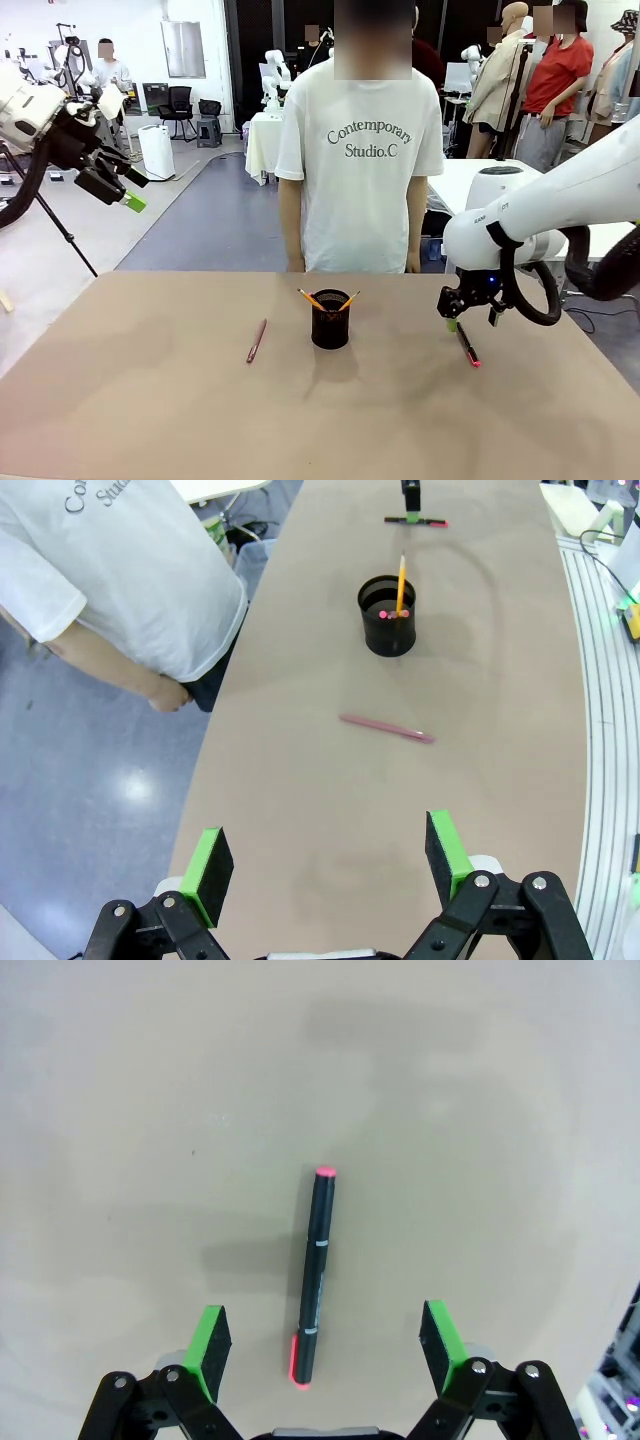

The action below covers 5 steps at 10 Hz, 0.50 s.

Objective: Place the pens into the pen holder.
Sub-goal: Pick up a writing instrument from the table and place it into the Pen holder.

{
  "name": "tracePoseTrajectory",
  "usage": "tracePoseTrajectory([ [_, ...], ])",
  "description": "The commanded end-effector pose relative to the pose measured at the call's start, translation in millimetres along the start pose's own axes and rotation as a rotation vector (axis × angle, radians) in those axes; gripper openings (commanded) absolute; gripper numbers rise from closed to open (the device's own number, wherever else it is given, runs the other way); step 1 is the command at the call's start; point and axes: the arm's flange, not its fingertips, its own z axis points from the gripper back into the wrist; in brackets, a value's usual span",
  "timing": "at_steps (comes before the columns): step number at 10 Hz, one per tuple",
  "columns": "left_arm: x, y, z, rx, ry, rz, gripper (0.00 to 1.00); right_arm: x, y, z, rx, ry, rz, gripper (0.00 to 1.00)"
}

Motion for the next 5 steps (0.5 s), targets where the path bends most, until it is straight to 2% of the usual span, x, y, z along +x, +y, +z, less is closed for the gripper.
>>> tracePoseTrajectory([
  [1, -0.3, 1.0, 1.8, 0.004, 0.002, -0.003, 1.0, 15.1, 4.5, -5.6, -0.015, 0.003, -0.042, 1.0],
  [5, -0.3, 1.0, 1.8, 0.004, 0.002, -0.003, 1.0, 23.9, -1.5, -14.9, 0.009, 0.008, -0.06, 1.0],
])
